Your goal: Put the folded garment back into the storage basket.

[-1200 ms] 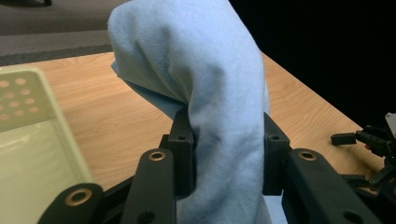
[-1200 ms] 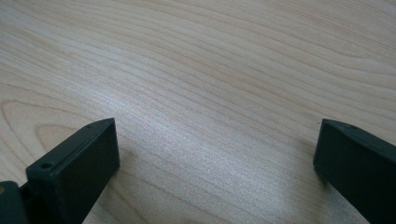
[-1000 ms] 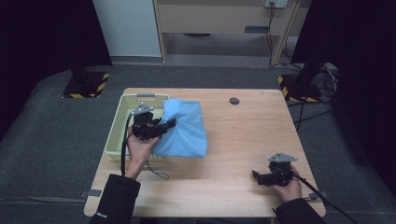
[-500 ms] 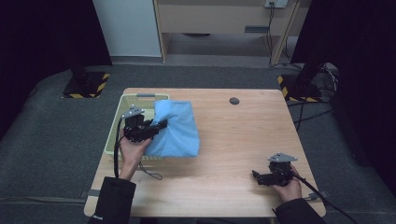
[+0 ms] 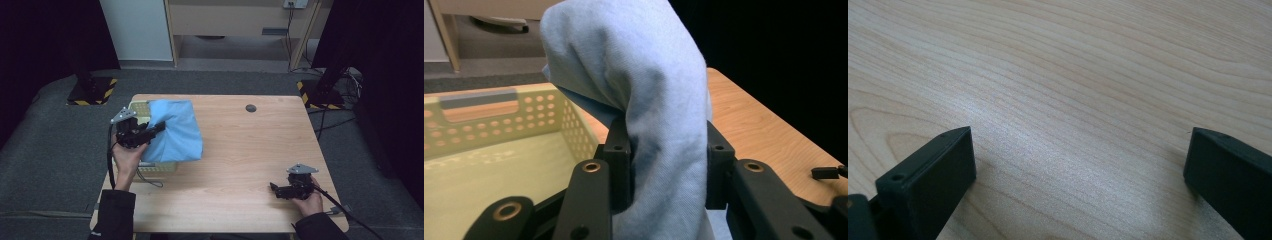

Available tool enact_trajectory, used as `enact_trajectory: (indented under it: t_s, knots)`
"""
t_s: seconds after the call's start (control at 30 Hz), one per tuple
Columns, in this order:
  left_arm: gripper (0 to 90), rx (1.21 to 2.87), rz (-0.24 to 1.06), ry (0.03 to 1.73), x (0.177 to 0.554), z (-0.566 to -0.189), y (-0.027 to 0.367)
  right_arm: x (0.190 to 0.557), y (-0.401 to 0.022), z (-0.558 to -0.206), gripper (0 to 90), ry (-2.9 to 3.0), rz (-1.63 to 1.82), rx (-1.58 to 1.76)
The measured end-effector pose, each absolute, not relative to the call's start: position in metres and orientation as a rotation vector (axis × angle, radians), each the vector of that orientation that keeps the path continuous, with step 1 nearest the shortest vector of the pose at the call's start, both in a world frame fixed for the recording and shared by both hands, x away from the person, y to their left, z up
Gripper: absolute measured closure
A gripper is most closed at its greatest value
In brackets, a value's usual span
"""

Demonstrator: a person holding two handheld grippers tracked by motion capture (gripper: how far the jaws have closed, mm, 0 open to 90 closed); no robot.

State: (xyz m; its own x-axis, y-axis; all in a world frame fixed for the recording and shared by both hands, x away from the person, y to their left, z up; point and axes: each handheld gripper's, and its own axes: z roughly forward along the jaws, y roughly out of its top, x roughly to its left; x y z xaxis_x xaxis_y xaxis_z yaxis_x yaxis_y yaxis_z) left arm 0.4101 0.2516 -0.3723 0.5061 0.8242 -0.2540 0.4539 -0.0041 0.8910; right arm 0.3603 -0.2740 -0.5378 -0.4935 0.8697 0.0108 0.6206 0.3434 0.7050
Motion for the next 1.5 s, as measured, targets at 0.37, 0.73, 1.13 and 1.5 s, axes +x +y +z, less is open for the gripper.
enact_trajectory:
  t_s: [0.37, 0.73, 1.13, 1.5]
  knots:
    - [65.6, 1.625, 0.441, 1.130, 0.411, -0.364, 0.272, 0.360, -0.274, -0.538, 0.4, 2.245, 0.934, 1.314]
    - [65.6, 1.620, 0.500, 1.156, 0.410, -0.358, 0.288, 0.360, -0.274, -0.538, 0.4, 2.245, 0.934, 1.312]
    - [65.6, 1.594, 0.572, 1.194, 0.404, -0.352, 0.314, 0.360, -0.274, -0.538, 0.4, 2.245, 0.934, 1.312]
    - [65.6, 1.615, 0.587, 1.226, 0.408, -0.359, 0.328, 0.360, -0.274, -0.538, 0.4, 2.245, 0.934, 1.312]
